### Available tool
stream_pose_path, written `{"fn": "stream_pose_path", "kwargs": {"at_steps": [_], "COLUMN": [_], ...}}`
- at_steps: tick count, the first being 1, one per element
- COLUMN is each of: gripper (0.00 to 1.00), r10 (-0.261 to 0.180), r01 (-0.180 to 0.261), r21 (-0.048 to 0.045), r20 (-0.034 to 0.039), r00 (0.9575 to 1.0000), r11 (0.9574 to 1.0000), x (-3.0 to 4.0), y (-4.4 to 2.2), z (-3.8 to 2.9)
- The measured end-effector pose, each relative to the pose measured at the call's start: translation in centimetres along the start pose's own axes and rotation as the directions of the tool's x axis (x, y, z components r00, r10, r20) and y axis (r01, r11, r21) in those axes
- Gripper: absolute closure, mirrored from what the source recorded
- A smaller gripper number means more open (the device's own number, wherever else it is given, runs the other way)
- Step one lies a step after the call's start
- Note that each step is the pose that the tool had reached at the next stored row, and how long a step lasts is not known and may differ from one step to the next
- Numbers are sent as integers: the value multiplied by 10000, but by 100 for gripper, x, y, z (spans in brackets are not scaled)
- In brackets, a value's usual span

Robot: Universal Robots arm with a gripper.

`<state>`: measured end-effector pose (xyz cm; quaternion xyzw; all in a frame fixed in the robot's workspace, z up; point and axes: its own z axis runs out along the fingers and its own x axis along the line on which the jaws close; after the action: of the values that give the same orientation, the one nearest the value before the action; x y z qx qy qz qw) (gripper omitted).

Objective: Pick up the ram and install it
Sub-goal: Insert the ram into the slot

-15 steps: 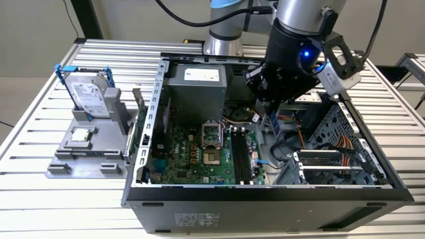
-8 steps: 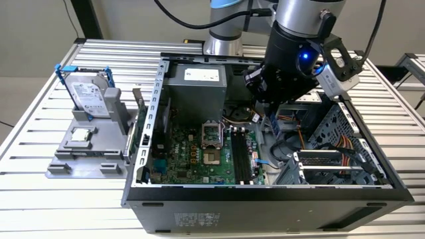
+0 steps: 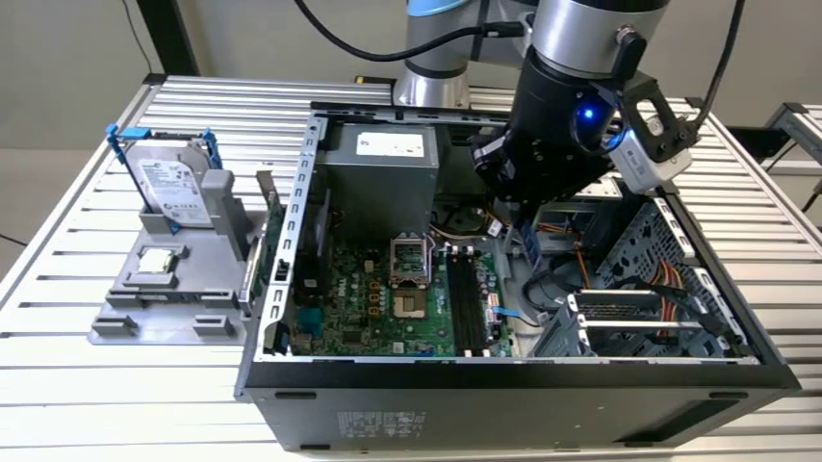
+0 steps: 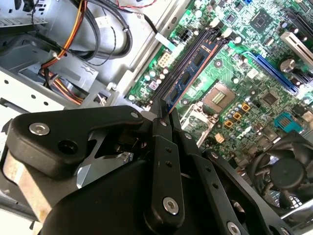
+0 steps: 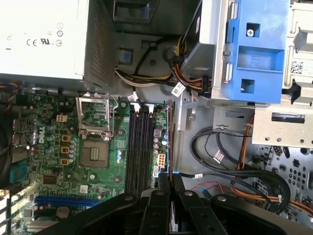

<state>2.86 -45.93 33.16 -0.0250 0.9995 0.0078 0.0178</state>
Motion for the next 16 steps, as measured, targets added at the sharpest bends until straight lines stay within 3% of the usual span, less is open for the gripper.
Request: {"fn": "stream_pose_path", "kwargs": {"at_steps": [16], "gripper": [100], "r10": [-1], "r01": [1], "r21": [6], "r20": [0], "r00": [10000], "r11": [10000], "x": [2], "y": [0], "z": [47]}}
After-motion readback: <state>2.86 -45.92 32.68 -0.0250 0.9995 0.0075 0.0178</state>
